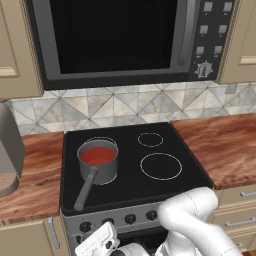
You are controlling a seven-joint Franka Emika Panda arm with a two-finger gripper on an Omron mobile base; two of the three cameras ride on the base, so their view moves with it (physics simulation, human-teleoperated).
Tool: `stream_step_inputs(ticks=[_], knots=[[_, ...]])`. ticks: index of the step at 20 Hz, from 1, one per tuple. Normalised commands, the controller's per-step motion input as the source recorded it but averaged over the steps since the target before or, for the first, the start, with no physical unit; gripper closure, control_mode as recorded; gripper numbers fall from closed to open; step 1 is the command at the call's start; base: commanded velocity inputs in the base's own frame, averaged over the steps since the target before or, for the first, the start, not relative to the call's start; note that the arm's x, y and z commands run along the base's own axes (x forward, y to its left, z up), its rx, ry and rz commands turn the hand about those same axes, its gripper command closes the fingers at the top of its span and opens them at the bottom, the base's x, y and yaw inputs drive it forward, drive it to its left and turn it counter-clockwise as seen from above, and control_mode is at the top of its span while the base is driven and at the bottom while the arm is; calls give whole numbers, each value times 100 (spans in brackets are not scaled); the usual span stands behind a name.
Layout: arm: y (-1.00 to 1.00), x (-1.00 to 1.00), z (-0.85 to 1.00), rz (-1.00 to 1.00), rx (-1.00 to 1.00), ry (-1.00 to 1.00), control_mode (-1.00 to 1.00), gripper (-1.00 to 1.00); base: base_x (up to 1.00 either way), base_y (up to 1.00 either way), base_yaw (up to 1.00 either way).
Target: Wait until the marinara sauce is simmered to a deep red color and then turn off the stove.
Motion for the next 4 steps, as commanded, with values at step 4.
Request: stream_step_inputs(ticks=[4], knots=[[0, 0, 15, 0, 34, 12, -100, 100, 0, 0, 0]])
